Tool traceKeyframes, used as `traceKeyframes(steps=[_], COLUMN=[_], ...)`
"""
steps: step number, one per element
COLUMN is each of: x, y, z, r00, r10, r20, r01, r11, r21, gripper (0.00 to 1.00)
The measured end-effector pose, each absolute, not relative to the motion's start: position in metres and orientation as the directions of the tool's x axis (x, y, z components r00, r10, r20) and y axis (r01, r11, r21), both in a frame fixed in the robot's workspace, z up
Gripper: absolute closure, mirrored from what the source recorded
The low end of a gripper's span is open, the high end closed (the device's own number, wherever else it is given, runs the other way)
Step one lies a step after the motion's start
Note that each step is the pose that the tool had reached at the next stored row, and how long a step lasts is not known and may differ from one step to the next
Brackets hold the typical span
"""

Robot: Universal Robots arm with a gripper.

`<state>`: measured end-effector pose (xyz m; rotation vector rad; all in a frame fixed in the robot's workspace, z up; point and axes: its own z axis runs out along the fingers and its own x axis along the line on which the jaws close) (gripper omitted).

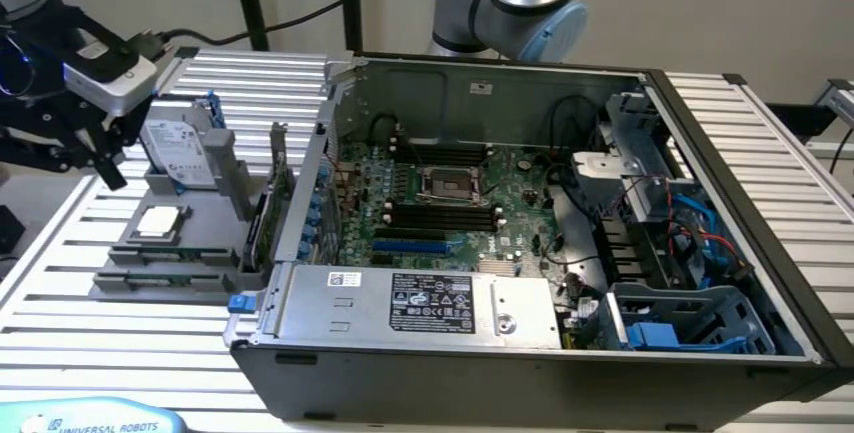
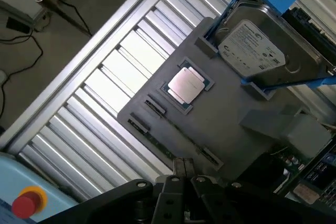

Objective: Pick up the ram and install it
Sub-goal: 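Pick up the ram and move it above insertion slot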

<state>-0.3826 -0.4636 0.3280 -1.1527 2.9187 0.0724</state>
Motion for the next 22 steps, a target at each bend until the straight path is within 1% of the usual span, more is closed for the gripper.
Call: traceKeyframes(steps=[22], x=[-0.383], y=[-0.464], z=[0.317], r00=[-0.406], r10=[-0.914], r20=[-0.02], r01=[-0.913], r11=[0.405], r21=[0.041], gripper=[0.89])
